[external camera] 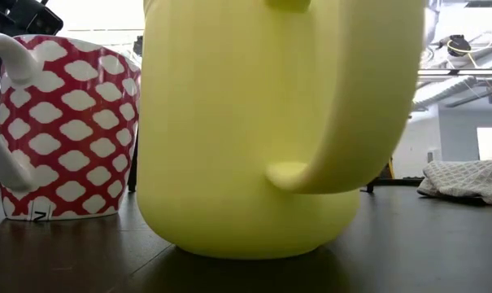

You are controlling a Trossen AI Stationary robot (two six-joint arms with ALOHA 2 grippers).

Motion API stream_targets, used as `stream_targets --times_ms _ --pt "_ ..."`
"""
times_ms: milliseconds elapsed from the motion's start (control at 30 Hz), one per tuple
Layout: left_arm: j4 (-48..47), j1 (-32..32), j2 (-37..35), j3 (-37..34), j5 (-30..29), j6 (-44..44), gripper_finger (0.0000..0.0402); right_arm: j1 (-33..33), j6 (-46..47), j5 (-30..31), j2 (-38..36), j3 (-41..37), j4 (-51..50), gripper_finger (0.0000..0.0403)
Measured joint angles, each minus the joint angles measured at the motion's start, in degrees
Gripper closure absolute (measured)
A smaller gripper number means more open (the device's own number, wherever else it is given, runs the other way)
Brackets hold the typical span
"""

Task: Stack small to large cups/mugs on shelf
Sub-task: Put the transparent mug on the shelf

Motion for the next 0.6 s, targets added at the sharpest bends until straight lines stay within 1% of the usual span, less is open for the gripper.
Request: stream_targets --times_ms 133,433,600 --pt "-0.1 0.0 0.0 0.0 0.0 0.3 0.0398 -1.8 0.1 -1.5 0.1 1.2 -2.4 0.0403" --pt "-0.2 0.0 0.0 0.0 0.0 1.5 0.0398 -5.2 -1.0 -2.3 0.1 9.2 -4.5 0.0403" --pt "-0.2 0.0 0.0 0.0 0.0 1.9 0.0398 -6.4 -0.6 -2.3 2.1 14.3 -9.8 0.0403"
